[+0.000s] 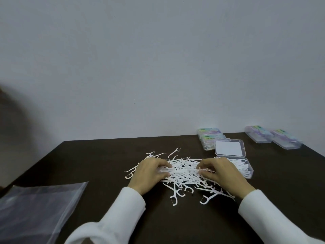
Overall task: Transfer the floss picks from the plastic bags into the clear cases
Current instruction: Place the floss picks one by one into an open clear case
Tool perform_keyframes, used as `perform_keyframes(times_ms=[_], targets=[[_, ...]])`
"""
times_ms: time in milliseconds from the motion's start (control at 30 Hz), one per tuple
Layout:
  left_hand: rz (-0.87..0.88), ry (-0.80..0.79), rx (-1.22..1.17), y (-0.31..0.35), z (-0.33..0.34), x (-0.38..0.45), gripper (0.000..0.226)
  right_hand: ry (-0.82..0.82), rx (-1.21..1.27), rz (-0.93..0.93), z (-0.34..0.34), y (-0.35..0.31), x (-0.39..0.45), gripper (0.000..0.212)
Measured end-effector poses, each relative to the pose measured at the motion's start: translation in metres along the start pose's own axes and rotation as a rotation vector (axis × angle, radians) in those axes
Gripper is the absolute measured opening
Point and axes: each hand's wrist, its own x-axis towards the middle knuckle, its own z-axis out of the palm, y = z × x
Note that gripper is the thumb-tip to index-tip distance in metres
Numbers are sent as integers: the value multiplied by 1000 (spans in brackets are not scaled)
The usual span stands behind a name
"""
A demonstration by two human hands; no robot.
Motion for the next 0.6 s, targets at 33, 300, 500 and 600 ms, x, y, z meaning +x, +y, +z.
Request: perform_keyframes(times_ms=[33,300,500,600], targets=[[13,27,28,1,0,-1,23,15,29,4,0,1,0,14],[95,228,-63,4,0,-2,15,152,335,81,-1,4,4,9],[48,266,-184,6,-2,0,13,219,425,95,-7,11,4,16],[42,296,-260,10,-3,1,12,218,445,103,-11,16,4,16]])
